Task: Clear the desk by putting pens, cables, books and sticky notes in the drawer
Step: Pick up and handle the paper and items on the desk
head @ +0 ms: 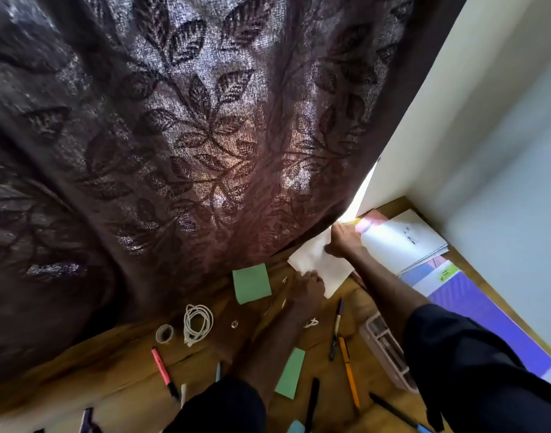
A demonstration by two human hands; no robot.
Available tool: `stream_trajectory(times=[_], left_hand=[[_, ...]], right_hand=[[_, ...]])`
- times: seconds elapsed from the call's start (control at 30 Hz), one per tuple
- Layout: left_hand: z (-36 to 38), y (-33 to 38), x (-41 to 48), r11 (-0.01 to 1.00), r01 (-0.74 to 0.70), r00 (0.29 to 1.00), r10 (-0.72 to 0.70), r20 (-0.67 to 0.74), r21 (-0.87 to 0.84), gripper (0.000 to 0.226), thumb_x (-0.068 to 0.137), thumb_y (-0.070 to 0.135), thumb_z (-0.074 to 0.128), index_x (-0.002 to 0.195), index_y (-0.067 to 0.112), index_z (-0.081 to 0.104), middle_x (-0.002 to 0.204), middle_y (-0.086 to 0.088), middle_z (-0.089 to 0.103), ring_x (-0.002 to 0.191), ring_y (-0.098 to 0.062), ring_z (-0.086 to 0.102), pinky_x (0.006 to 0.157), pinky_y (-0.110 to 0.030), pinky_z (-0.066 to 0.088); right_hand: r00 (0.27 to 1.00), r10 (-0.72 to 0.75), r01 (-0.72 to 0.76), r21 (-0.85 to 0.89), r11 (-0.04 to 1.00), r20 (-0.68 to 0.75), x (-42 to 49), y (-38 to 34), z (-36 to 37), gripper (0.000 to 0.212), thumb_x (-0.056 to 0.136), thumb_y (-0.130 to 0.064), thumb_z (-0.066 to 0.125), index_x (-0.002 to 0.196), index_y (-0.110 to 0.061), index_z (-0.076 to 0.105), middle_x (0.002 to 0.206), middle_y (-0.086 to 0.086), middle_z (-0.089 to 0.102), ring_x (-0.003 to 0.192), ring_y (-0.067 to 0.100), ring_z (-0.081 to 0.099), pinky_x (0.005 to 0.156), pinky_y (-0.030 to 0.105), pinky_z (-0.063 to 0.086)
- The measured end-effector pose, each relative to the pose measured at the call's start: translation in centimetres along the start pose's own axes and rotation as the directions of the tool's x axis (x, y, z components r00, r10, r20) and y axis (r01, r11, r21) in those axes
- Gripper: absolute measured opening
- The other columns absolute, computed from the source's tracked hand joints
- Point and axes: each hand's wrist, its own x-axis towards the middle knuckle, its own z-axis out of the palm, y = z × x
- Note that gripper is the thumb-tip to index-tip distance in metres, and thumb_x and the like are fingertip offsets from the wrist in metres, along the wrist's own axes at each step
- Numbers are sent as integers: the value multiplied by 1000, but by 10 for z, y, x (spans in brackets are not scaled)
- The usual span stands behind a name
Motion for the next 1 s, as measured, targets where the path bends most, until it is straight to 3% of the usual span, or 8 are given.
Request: stream_trajectory(times=[0.17,0.4,0.5,0.6,0.77,0.83,0.9,1.0], left_hand=[[-1,8,-4,996,61,998,-60,-8,67,52,101,20,47,149,0,38,159,-20,32,146,-33,29,119,-50,22],[-8,12,0,994,84,996,-85,7,71,53,101,26,49,148,2,41,155,-18,39,143,-31,35,120,-48,20],[-10,13,-1,993,72,997,-72,-8,93,48,101,26,50,144,4,47,152,-17,42,140,-30,39,119,-48,22],[-11,15,-1,990,72,997,-71,-16,117,48,100,28,54,142,3,49,150,-18,45,139,-30,40,119,-46,23],[-13,16,0,994,76,997,-78,14,84,55,98,30,60,144,3,47,153,-17,42,143,-30,37,122,-49,18],[-11,15,-1,995,80,997,-81,8,67,57,96,31,63,144,3,47,153,-17,43,142,-30,39,121,-49,20],[-11,13,-1,996,83,997,-83,-10,44,47,98,29,57,139,6,52,149,-15,48,139,-29,42,120,-49,22],[-20,12,-7,996,61,998,-62,-8,-58,37,100,22,48,133,7,57,142,-14,52,134,-29,46,117,-50,26]], right_hand=[[990,77,-84,53,995,119,8,0,-10,44,74,-39,82,98,-10,60,100,11,60,92,28,57,69,34,47],[986,90,-103,84,991,141,18,7,-2,53,70,-61,79,73,-14,54,96,13,52,97,31,51,71,36,41],[990,50,-63,97,993,131,15,8,-4,51,71,-59,77,85,-13,61,101,13,61,96,31,57,70,36,47],[993,3,-20,142,990,116,10,9,-11,53,74,-56,75,102,-13,64,105,10,64,95,28,58,80,40,55],[992,-16,-22,306,952,123,4,11,-20,68,79,-43,80,134,-10,56,130,7,59,116,27,58,91,39,52],[989,-49,3,324,946,136,1,12,-22,54,80,-38,79,122,-7,63,121,9,63,108,27,61,88,40,55],[985,-80,33,285,958,152,-8,13,-23,33,82,-32,77,98,-6,66,101,8,64,94,26,62,73,36,53],[992,-94,67,275,959,88,-26,13,-13,24,87,-20,71,73,-9,55,86,8,59,82,26,58,59,28,42]])
